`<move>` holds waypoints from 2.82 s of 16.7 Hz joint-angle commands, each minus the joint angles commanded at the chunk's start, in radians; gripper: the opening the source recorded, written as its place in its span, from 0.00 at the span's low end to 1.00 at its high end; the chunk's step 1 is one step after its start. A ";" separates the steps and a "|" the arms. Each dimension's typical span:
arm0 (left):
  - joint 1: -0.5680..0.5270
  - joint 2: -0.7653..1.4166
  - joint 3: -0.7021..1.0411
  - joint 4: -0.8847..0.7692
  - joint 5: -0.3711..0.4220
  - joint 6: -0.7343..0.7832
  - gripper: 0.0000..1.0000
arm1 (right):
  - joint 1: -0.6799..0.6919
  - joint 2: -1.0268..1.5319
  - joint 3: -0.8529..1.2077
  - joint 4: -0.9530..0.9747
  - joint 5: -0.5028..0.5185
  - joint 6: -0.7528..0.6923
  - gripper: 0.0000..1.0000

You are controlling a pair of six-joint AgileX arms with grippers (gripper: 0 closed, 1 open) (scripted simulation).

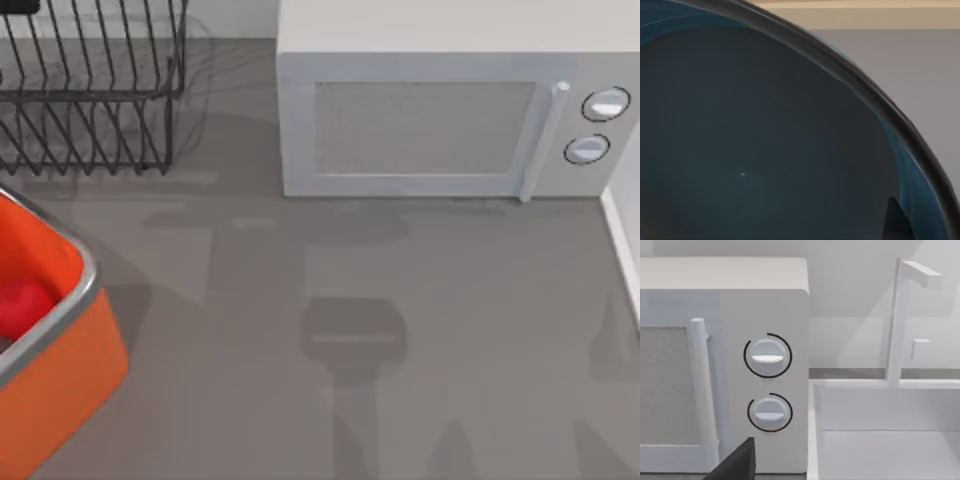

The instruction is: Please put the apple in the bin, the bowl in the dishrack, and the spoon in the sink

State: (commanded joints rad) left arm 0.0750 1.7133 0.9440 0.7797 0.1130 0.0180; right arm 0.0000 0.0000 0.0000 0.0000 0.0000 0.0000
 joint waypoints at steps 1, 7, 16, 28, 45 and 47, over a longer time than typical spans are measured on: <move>-0.004 0.023 -0.011 0.027 -0.004 -0.001 0.00 | 0.000 0.000 0.000 0.000 0.000 0.000 1.00; -0.008 0.042 -0.020 0.051 -0.007 -0.002 0.00 | 0.000 0.000 0.000 0.000 0.000 0.000 1.00; -0.008 0.042 -0.020 0.051 -0.007 -0.002 0.68 | 0.000 0.000 0.000 0.000 0.000 0.000 1.00; -0.008 0.042 -0.020 0.051 -0.007 -0.002 1.00 | 0.000 0.000 0.000 0.000 0.000 0.000 1.00; -0.042 -0.954 -0.531 -0.410 -0.066 0.010 1.00 | 0.000 0.000 0.000 0.000 0.000 0.000 1.00; -0.050 -1.154 -0.634 -0.502 -0.076 0.013 1.00 | 0.000 0.000 0.000 0.000 0.000 0.000 1.00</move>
State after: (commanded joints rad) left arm 0.0247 0.5595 0.3104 0.2776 0.0367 0.0314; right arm 0.0000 0.0000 0.0000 0.0000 0.0000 0.0000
